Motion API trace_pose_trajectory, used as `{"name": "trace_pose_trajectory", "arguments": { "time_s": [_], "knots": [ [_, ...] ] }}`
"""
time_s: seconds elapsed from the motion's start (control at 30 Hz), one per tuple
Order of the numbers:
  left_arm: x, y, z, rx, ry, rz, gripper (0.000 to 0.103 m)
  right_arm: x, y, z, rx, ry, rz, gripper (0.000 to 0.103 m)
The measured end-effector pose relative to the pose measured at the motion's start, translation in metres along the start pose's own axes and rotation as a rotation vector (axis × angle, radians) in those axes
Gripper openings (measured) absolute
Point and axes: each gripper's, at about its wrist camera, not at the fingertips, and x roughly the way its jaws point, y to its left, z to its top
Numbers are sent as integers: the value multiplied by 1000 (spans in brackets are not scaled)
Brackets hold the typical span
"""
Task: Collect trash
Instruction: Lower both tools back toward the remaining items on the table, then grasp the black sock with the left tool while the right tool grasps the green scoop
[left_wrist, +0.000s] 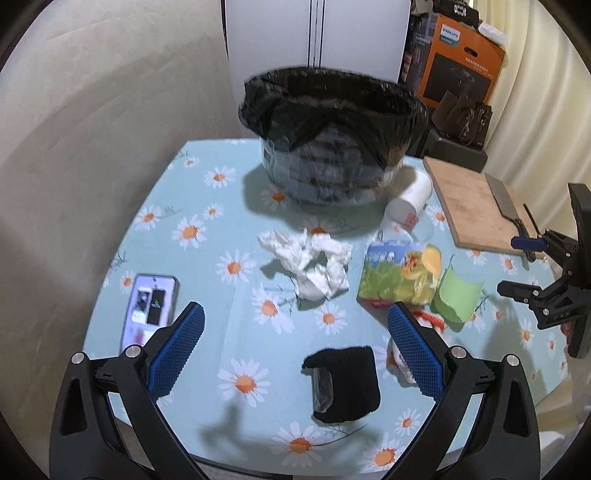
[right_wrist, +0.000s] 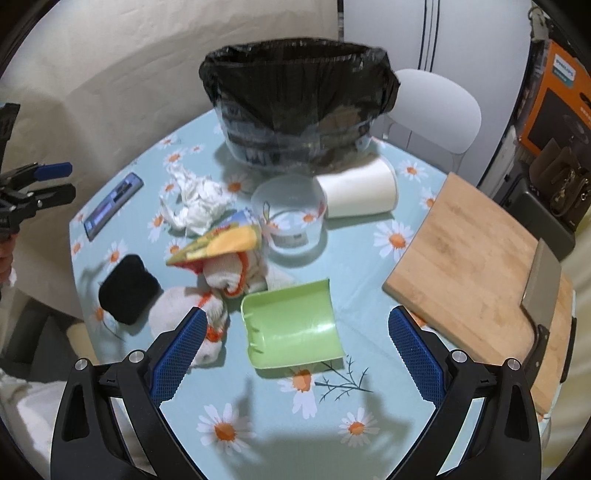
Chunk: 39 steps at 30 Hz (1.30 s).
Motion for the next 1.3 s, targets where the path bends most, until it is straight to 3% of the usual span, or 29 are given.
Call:
{"name": "trace_pose_trajectory", "arguments": {
  "time_s": [0.37, 0.63, 0.9, 1.07, 1.3],
  "knots": [
    [39, -20, -39, -3, 82, -29, 97, 42, -6, -18, -11, 108, 15, 94],
    [69, -31, -69, 8, 181, -103, 97, 68, -1, -31, -27, 157, 40, 94],
    [89, -37, -78, -15, 247, -45, 97, 91, -2, -22, -50, 188, 21, 94],
    [103, -38, -83, -77, 287, -67, 97, 111, 0, -21, -95, 226, -15, 96],
    [120, -41, -88, -97, 332, 9, 97, 116, 1, -19, -88, 255, -20, 97]
  ]
}}
